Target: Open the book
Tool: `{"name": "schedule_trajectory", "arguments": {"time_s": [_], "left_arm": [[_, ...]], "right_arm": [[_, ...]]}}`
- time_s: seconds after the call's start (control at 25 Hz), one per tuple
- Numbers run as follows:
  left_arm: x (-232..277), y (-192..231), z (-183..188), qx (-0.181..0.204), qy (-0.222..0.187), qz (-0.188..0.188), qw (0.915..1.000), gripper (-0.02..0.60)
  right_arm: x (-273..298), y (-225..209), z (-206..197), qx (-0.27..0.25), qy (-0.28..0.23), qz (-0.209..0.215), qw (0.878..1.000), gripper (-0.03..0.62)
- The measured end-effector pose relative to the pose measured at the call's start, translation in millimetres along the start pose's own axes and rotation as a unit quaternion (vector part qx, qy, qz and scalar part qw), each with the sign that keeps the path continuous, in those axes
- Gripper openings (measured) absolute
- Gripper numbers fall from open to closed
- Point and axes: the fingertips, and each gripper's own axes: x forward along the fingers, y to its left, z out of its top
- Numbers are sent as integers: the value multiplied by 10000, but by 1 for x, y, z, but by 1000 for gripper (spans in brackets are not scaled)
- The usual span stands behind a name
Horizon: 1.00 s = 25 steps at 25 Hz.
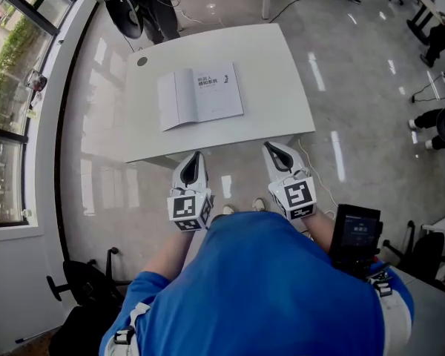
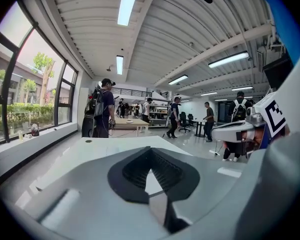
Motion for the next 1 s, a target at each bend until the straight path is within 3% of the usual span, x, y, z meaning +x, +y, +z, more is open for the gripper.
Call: {"name": "schedule_trajectory", "arguments": {"time_s": [1.0], "left_arm": [[11, -8, -7, -64, -10, -69, 10000, 6]], "right_arm": [[5, -3, -1, -152, 3, 5, 9999, 3]]}}
